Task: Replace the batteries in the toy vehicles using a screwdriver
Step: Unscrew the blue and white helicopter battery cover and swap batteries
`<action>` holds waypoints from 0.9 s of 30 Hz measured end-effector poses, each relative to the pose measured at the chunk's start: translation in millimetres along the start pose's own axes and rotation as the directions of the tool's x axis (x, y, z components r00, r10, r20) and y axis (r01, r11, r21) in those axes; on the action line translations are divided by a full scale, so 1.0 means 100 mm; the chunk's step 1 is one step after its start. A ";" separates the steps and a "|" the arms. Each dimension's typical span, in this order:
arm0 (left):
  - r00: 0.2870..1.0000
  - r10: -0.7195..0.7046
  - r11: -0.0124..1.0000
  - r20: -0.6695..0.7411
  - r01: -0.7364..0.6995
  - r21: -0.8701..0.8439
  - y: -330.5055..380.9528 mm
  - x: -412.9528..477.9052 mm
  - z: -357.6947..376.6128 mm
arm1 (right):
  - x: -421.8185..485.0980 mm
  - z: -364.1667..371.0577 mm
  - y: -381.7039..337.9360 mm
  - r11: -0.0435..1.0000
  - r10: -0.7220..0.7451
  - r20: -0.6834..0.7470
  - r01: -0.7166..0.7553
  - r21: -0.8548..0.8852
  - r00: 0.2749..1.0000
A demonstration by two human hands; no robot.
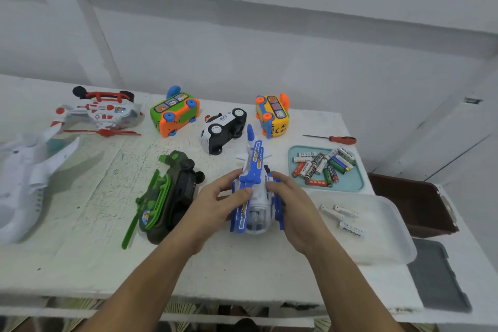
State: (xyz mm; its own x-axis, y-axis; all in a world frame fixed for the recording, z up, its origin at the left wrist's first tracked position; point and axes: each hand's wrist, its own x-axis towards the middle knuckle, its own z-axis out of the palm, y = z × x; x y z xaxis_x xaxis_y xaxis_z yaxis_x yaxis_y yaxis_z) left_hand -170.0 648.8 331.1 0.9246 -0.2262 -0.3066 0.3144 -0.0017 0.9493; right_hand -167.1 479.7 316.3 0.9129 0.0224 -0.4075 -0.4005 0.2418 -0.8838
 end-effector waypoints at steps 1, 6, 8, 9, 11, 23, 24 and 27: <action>1.000 -0.005 1.000 -0.003 0.005 -0.001 -0.02 -0.02 0.00 | -0.02 0.02 0.02 1.000 0.002 -0.003 -0.002 -0.011 1.000; 0.999 -0.009 1.000 -0.031 0.009 -0.001 -0.09 -0.05 0.00 | -0.04 0.04 0.11 0.997 0.022 -0.040 -0.025 -0.068 0.999; 0.999 -0.006 1.000 -0.034 0.007 0.012 -0.10 -0.07 0.01 | -0.05 0.05 0.13 0.996 0.033 -0.042 -0.037 -0.079 0.999; 0.999 -0.007 1.000 -0.036 0.008 0.018 -0.09 -0.09 0.02 | -0.06 0.05 0.14 0.996 0.038 -0.043 -0.042 -0.082 0.998; 0.999 -0.005 1.000 -0.039 0.006 0.027 -0.10 -0.10 0.02 | -0.08 0.07 0.16 0.994 0.033 -0.054 -0.039 -0.105 0.998; 0.989 0.026 0.945 -0.147 0.023 0.325 -0.08 -0.10 0.09 | -0.18 0.05 0.04 0.761 -0.293 -0.121 0.155 -0.630 0.948; 0.987 0.052 0.936 -0.152 0.004 0.351 -0.08 -0.09 0.09 | -0.18 0.03 0.01 0.740 -0.303 -0.107 0.164 -0.652 0.947; 0.985 0.111 0.917 -0.135 -0.049 0.396 -0.04 -0.03 0.08 | -0.16 -0.03 -0.05 0.738 -0.282 -0.052 0.183 -0.649 0.958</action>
State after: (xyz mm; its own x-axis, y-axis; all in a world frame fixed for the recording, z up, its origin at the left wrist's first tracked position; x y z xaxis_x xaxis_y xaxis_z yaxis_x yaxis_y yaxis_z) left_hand -176.2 641.5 328.8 0.9743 -0.0910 -0.2063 0.1582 -0.3761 0.9130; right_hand -179.9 475.1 326.8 0.9835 -0.0968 -0.1528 -0.1801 -0.4472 -0.8761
